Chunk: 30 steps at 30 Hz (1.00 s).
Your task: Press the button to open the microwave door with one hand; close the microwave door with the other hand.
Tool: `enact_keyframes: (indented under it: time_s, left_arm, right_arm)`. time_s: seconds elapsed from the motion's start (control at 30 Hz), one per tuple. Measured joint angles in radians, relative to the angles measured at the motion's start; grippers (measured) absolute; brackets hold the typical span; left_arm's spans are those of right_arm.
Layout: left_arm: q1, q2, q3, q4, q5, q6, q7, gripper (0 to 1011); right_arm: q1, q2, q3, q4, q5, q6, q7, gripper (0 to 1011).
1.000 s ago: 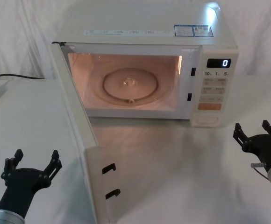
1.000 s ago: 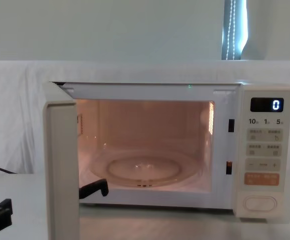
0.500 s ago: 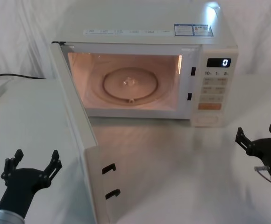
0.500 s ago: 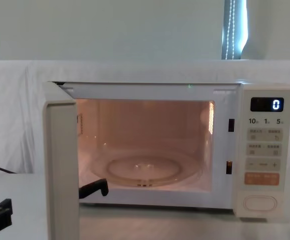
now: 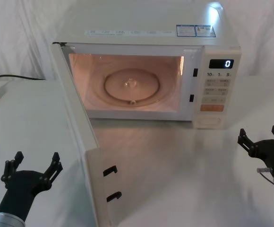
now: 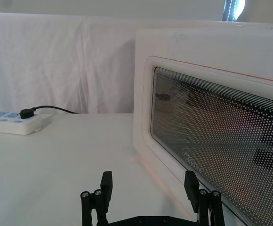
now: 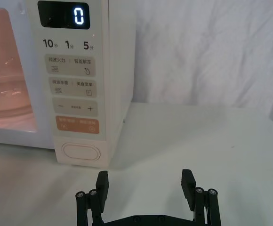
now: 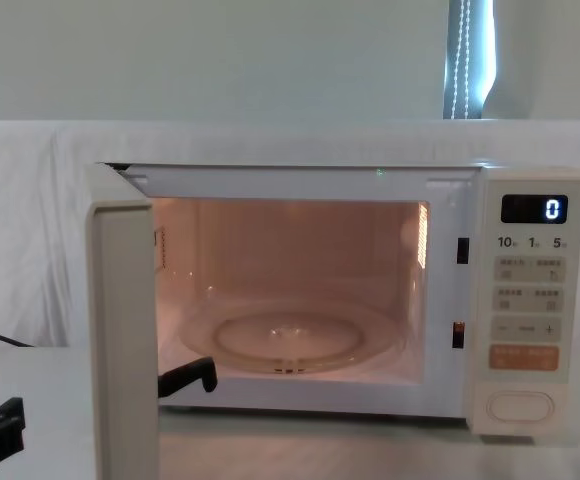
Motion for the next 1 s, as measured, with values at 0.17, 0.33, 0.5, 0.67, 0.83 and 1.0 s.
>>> enact_keyframes:
  time_s: [0.17, 0.33, 0.5, 0.67, 0.83, 1.0]
  left_arm:
    - [0.000, 0.000, 0.000, 0.000, 0.000, 0.000, 0.000, 1001]
    - [0.000, 0.000, 0.000, 0.000, 0.000, 0.000, 0.000, 1001]
    - [0.000, 0.000, 0.000, 0.000, 0.000, 0.000, 0.000, 979]
    - [0.000, 0.000, 0.000, 0.000, 0.000, 0.000, 0.000, 883]
    - [0.000, 0.000, 0.000, 0.000, 0.000, 0.000, 0.000, 739]
    - [0.000, 0.000, 0.000, 0.000, 0.000, 0.000, 0.000, 581]
  right_arm:
    - [0.000, 0.000, 0.000, -0.001, 0.000, 0.001, 0.000, 1002]
    - [0.000, -0.001, 0.000, -0.001, 0.000, 0.001, 0.000, 1002]
    - [0.000, -0.001, 0.000, -0.001, -0.001, 0.001, 0.000, 1002]
    - [0.000, -0.001, 0.000, -0.001, -0.001, 0.002, 0.000, 1002]
    - [0.000, -0.001, 0.000, -0.001, -0.002, 0.002, 0.001, 1002]
    - [0.000, -0.001, 0.000, -0.001, -0.002, 0.002, 0.001, 1002]
